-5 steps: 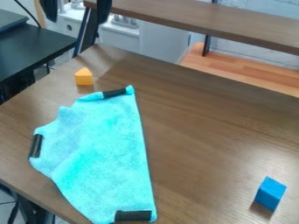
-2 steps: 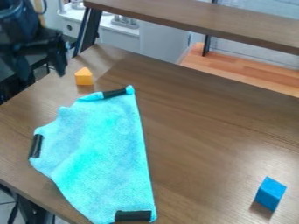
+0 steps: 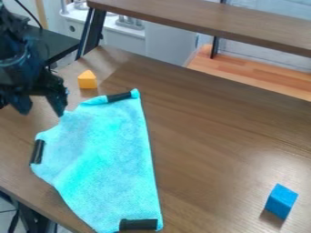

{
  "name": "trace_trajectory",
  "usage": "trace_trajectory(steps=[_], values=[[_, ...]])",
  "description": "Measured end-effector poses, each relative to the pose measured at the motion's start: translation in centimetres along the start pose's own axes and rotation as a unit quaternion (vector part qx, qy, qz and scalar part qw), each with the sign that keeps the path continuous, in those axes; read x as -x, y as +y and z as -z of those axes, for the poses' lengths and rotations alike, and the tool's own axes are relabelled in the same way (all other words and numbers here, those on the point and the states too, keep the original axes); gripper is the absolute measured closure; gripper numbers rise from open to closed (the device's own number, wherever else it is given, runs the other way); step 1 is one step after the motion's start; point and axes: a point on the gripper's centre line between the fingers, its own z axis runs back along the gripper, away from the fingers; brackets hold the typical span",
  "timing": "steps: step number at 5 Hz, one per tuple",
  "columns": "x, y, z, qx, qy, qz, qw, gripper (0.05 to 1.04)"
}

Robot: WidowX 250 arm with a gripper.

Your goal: Unfold the cloth from bottom left to top right

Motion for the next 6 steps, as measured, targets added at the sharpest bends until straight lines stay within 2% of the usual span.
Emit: trace_trajectory(steps=[1,2,3,4,6], values=[[0.7,1.2,1.5,0.019,-0.009,-0.009,0.9997,0.083],[1.1,2.0,2.2,0.014,-0.038,-0.035,0.9986,0.083],[1.9,2.8,2.8,-0.019,-0.047,-0.036,0.9981,0.083],[2.9,2.3,4.2,-0.001,-0.047,-0.051,0.9976,0.083],[4.0,1.4,5.8,0.047,-0.044,-0.072,0.9954,0.083]])
